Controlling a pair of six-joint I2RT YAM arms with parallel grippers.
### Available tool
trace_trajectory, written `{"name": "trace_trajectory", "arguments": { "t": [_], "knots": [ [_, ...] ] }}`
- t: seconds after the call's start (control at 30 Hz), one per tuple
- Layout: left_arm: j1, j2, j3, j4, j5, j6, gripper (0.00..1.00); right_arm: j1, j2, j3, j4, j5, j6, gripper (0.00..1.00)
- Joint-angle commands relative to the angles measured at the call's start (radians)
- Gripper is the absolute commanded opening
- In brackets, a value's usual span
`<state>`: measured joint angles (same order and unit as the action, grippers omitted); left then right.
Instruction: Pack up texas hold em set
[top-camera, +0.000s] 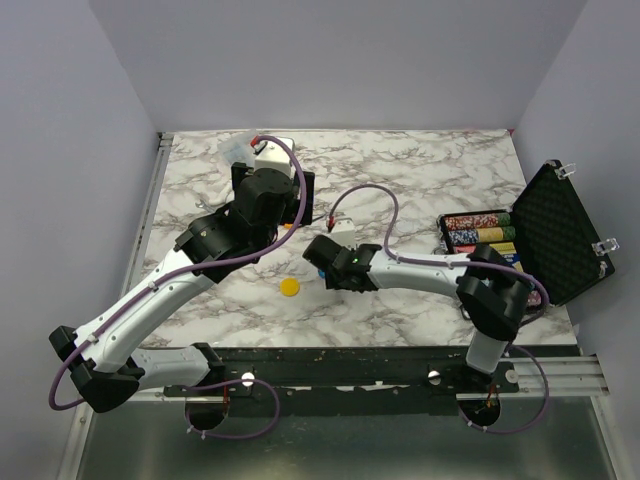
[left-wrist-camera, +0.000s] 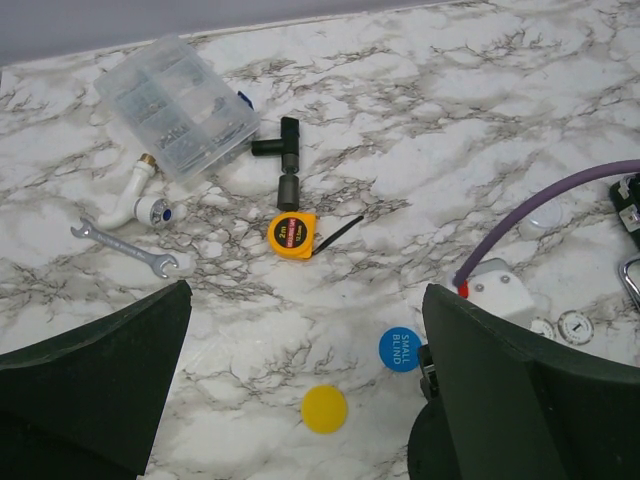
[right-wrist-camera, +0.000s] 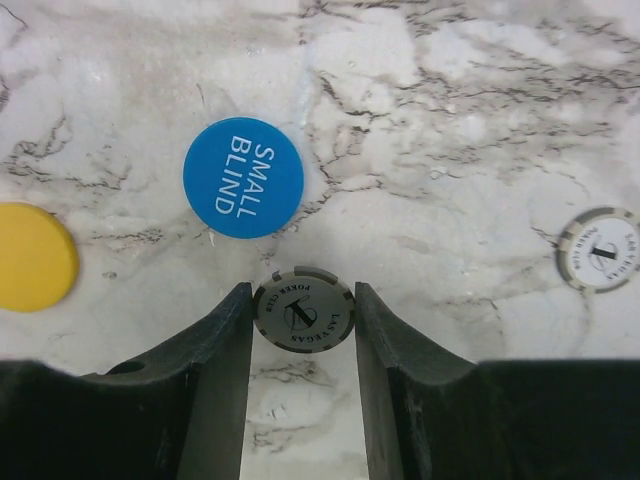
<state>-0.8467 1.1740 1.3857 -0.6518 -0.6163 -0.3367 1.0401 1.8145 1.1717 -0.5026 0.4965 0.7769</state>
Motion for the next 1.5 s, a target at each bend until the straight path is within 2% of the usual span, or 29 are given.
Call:
{"name": "trace_trajectory", "arguments": {
  "t": [0.0, 0.33, 0.53, 0.87, 1.47],
  "knots": [
    [-0.007, -0.01, -0.002, 0.02, 0.022, 0.013, 0.98, -0.049, -0.136, -0.046, -0.027, 0.07, 0.034, 0.08],
    [-0.006, -0.011, -0.007, 0.026, 0.046, 0.021, 0.98, -0.345, -0.346, -0.198, -0.085, 0.015, -0.003, 0.08],
    [-0.007, -0.01, -0.005, 0.026, 0.052, 0.021, 0.98, -0.473, -0.355, -0.229, -0.133, -0.047, -0.041, 0.09],
    [-0.008, -0.01, -0.008, 0.027, 0.062, 0.024, 0.98, -0.493, -0.274, -0.239, -0.12, -0.119, -0.05, 0.14],
    [-0.008, -0.008, -0.012, 0.031, 0.076, 0.027, 0.98, -0.511, -0.212, -0.261, -0.059, -0.132, -0.074, 0.24]
  ]
}}
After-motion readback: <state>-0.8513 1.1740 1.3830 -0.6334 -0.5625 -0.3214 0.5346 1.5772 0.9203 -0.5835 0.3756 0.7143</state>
